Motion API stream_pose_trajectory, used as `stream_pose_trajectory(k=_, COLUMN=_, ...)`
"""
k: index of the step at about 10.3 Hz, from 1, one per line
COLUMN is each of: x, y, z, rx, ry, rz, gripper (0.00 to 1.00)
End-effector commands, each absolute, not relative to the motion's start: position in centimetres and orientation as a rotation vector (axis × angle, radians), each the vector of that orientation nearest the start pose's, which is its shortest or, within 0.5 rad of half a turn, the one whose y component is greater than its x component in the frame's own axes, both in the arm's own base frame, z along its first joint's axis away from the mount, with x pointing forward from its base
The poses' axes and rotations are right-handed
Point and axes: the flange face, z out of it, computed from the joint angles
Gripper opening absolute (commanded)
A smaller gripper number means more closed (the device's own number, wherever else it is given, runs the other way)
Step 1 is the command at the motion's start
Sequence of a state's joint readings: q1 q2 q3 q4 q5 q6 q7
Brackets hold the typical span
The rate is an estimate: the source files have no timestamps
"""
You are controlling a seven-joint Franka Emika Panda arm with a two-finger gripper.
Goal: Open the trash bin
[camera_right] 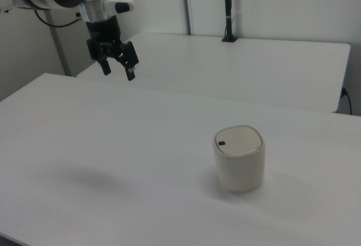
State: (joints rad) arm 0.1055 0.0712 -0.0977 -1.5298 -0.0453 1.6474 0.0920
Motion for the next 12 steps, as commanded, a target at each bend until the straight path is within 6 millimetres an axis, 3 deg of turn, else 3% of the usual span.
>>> stream_pose_trajectory(k=1, x=57.45, y=-0.12, z=61.24, rx=-3.17, ry=0.106, rz=-0.041, gripper=1.0)
stream_pose_trajectory(k=6, x=57.56, y=0.11, z=60.97, rx=-3.176, ry=0.073, rz=-0.031, gripper=1.0)
stream_pose_trajectory(k=8, x=57.58, y=-0.04, z=60.86, rx=-3.176, ry=-0.028, rz=-0.024, gripper=1.0)
stream_pose_trajectory(k=9, x=57.55, y=-0.1, z=60.84, rx=-3.173, ry=-0.086, rz=-0.019, gripper=0.85)
stream_pose_trajectory(k=12, x=57.39, y=-0.35, z=60.51, rx=-3.166, ry=-0.188, rz=0.017, gripper=0.27)
